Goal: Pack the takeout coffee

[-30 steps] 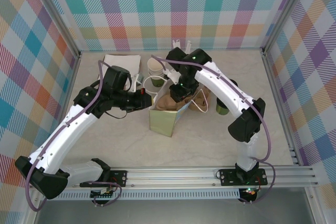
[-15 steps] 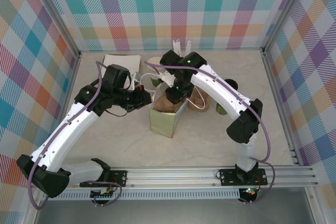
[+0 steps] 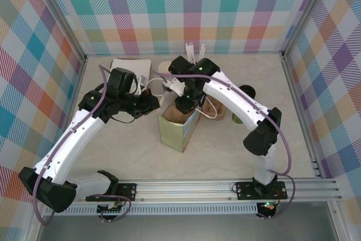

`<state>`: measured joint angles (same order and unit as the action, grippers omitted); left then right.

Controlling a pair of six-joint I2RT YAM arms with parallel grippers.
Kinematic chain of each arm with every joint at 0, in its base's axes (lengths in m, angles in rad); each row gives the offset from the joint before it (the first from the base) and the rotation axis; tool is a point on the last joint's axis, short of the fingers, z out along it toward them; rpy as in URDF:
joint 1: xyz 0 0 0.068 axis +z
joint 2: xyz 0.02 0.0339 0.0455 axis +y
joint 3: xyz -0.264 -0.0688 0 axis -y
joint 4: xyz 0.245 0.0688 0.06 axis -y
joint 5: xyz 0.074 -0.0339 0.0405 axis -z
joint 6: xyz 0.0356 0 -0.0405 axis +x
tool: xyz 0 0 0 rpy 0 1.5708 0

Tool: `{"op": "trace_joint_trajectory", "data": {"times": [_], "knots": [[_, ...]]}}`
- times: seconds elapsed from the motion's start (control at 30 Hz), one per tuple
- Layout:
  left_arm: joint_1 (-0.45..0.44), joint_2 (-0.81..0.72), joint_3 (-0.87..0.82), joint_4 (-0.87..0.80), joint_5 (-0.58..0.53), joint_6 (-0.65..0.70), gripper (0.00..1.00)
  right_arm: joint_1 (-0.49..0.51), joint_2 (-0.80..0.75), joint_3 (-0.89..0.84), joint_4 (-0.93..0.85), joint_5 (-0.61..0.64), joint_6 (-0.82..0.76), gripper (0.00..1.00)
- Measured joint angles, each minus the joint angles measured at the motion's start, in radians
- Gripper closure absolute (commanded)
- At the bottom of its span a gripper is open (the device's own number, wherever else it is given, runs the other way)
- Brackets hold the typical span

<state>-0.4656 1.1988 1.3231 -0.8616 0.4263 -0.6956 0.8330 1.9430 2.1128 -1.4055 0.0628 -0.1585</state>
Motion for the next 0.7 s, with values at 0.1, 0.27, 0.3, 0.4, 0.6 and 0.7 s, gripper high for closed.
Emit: {"op": "trace_joint_trajectory", "data": {"times": [0.1, 0.27, 0.3, 0.4, 0.6, 0.7], "knots": [[0.005, 0.000, -0.006, 0.001, 0.000, 0.000, 1.00, 0.000, -0.009, -0.018, 0.005, -0.004, -0.005, 0.69], [0.006, 0.000, -0.006, 0.001, 0.002, 0.001, 1.00, 0.000, -0.010, -0.047, 0.013, -0.010, -0.026, 0.69], [0.006, 0.000, -0.006, 0.000, 0.003, 0.001, 1.00, 0.001, -0.010, -0.048, 0.016, -0.010, -0.034, 0.69], [0.006, 0.000, -0.006, 0.000, 0.003, 0.004, 1.00, 0.003, -0.009, -0.048, 0.022, -0.010, -0.051, 0.69], [0.006, 0.000, -0.006, 0.000, -0.001, 0.004, 1.00, 0.007, -0.006, -0.054, 0.035, 0.002, -0.100, 0.69], [0.006, 0.003, -0.006, 0.000, 0.000, 0.005, 1.00, 0.008, -0.004, -0.056, 0.037, 0.017, -0.133, 0.68]]}}
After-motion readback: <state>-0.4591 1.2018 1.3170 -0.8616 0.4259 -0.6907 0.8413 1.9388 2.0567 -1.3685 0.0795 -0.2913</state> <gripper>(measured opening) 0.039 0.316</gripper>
